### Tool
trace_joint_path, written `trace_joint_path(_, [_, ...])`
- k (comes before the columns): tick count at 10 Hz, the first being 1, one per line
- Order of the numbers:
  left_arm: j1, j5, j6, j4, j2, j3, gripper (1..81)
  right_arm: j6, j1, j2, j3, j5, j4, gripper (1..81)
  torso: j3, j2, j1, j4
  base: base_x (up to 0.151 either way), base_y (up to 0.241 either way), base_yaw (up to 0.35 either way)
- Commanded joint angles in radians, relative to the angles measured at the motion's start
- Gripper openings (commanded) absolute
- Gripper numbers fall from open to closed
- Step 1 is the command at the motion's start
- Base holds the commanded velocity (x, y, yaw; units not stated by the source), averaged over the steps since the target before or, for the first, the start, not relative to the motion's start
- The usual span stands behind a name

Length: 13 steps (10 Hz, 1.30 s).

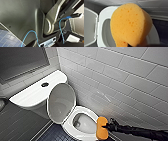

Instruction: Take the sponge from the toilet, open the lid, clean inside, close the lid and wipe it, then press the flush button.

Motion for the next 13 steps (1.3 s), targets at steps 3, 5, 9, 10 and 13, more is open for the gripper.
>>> trace_joint_path(3, [0.038,0.087,0.004,0.024,-0.012,0.034,81.1,0.015,-0.107,-0.341,0.326,0.064,0.005,1.0,0.000,0.000,0.000,0.000,0.000,0.000,0.000])
trace_joint_path(5, [0.038,0.087,0.004,0.034,-0.011,0.035,81.1,0.009,-0.128,-0.476,0.459,0.069,-0.018,1.0,0.000,0.000,0.000,0.000,0.000,0.000,0.000])
trace_joint_path(9, [0.034,0.087,0.004,0.037,-0.006,0.037,81.1,0.018,0.085,-0.535,0.567,0.026,-0.052,1.0,0.000,0.000,0.000,0.000,0.000,0.000,0.000])
trace_joint_path(10, [0.035,0.087,0.004,0.037,-0.003,0.037,81.1,0.024,0.144,-0.487,0.541,-0.018,-0.048,1.0,0.000,0.000,0.000,0.000,0.000,0.000,0.000])
trace_joint_path(13, [0.034,0.087,0.003,0.037,0.002,0.032,81.1,0.049,0.257,-0.250,0.362,-0.112,-0.049,1.0,0.000,-0.001,0.000,0.000,0.000,0.000,0.000])
